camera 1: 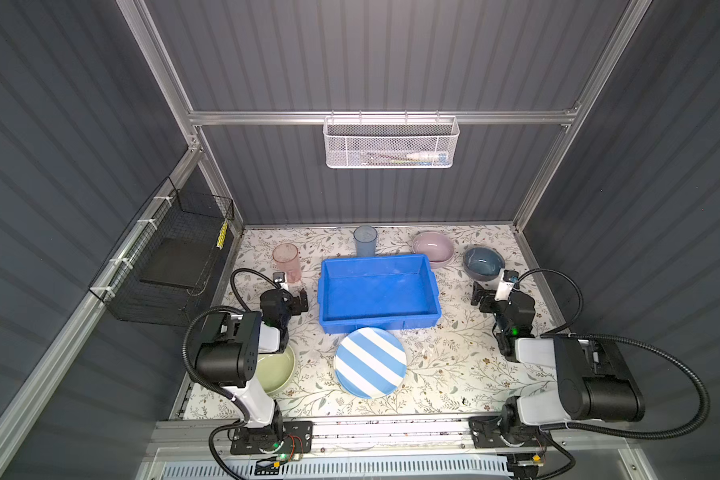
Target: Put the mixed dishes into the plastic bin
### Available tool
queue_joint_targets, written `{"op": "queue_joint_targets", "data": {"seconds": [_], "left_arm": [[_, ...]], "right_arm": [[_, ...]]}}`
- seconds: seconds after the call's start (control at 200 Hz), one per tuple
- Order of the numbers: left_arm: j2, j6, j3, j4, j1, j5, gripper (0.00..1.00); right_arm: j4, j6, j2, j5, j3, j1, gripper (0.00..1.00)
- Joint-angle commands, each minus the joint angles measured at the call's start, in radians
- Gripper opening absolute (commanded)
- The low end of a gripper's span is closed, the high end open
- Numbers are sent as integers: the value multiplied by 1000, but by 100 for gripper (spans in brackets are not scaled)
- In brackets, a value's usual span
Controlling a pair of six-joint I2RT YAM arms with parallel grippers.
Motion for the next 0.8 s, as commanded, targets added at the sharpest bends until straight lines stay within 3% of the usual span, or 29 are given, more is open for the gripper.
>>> {"op": "queue_joint_targets", "data": {"seconds": [0.0,0.68,0.795], "left_arm": [[8,19,18,-1,-2,2,100],[4,21,7,17,-2,0,100],[-37,11,-19,27,-3,-20,100]], "right_arm": [[5,-13,4,0,14,3,99],[4,-10,3,0,15,0,99],[-79,3,-40,31,40,2,99]]}}
